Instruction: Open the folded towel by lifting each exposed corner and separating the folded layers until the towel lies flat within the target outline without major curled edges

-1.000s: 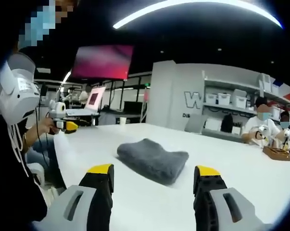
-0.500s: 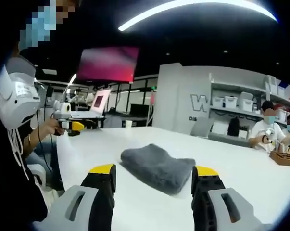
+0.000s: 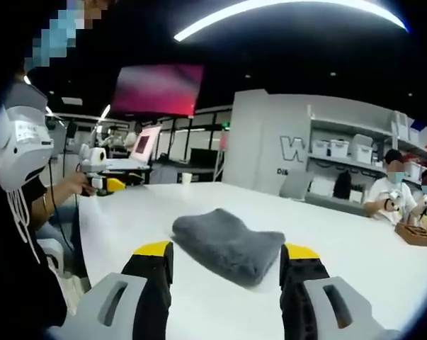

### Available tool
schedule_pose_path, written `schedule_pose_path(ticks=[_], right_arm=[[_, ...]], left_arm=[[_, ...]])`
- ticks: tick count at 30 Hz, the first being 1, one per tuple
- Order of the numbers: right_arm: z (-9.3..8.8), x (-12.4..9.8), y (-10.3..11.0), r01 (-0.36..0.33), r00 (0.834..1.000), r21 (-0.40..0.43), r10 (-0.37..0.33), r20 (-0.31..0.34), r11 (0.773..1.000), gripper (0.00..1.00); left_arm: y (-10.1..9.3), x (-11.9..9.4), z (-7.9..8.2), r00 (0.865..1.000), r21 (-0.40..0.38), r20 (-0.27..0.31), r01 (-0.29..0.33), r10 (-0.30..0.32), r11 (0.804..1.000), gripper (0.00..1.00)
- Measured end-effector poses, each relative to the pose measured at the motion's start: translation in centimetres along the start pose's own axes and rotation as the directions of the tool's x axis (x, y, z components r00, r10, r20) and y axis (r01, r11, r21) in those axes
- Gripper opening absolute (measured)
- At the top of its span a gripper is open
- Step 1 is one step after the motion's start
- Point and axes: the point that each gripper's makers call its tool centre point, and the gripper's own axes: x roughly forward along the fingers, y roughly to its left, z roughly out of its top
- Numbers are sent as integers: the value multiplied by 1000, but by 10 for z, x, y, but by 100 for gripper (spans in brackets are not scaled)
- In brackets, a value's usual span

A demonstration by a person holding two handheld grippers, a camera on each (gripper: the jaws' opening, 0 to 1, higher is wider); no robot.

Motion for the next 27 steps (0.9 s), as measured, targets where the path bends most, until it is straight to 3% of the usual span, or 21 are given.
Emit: schedule_pose_path(ticks=[13,27], right_arm=[[0,7,-6,7,1000,0,-7,-10,1000,57],[12,21,-13,-15,1000,-55,14,-18,998,54]], left_arm=[[0,13,3,999,-7,7,38,-38,999,77],[0,27,-1,995,16,-42,92,-91,996,77]])
